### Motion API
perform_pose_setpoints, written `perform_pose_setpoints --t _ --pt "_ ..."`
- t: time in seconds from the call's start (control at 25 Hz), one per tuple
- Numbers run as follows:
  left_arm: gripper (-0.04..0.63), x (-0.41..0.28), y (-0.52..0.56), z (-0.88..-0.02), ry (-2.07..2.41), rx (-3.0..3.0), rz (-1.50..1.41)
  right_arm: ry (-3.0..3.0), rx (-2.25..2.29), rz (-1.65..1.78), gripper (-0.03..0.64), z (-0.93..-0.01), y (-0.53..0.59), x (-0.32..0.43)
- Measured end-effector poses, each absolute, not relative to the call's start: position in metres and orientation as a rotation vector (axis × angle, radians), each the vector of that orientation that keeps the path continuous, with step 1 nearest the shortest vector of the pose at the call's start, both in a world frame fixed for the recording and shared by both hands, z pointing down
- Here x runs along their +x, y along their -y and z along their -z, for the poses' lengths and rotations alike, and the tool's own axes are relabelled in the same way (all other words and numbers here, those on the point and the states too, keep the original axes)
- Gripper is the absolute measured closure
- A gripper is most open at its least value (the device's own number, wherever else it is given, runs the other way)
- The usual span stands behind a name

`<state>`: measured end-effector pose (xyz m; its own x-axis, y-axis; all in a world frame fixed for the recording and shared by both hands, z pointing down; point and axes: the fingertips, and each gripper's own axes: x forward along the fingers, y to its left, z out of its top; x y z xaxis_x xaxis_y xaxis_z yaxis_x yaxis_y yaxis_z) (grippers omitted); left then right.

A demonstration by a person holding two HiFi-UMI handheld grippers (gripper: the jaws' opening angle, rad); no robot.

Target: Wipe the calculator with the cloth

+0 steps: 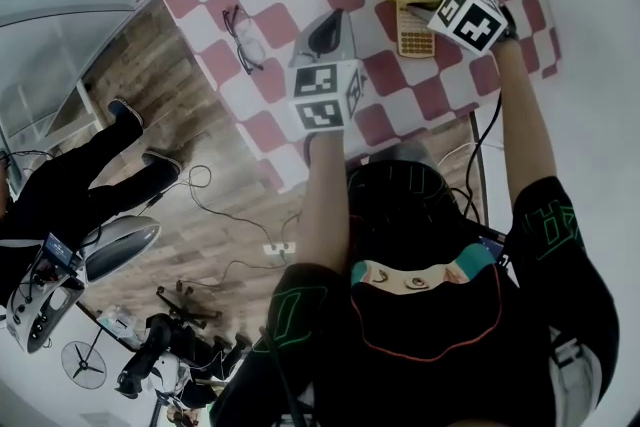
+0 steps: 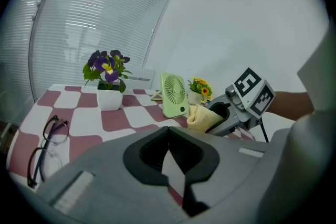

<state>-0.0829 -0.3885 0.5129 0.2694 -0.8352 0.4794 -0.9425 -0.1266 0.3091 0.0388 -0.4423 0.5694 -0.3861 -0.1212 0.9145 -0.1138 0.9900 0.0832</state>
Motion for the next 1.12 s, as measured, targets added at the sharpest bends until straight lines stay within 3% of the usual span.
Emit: perform_pose_setpoints --t 0.28,0.32,0.4,1.12 --pt "0.586 -0.077 0.389 -0.514 1.585 2.002 -0.256 2.099 0.267 -0.005 0.381 -0.545 0.446 0.039" --pt "0.586 -0.076 0.389 -0.513 1.583 2.005 -0.258 2.097 0.279 0.011 0.445 -0.544 0.448 0.039" --pt "0.586 -0.074 0.388 -0.513 1.576 2.011 -0.262 2.081 0.292 0.046 0.512 -0.547 0.451 0.039" --pt "0.586 -0.080 0.362 -0.499 1.533 2.092 -0.252 1.945 0.292 0.130 0.552 -0.558 0.398 0.047"
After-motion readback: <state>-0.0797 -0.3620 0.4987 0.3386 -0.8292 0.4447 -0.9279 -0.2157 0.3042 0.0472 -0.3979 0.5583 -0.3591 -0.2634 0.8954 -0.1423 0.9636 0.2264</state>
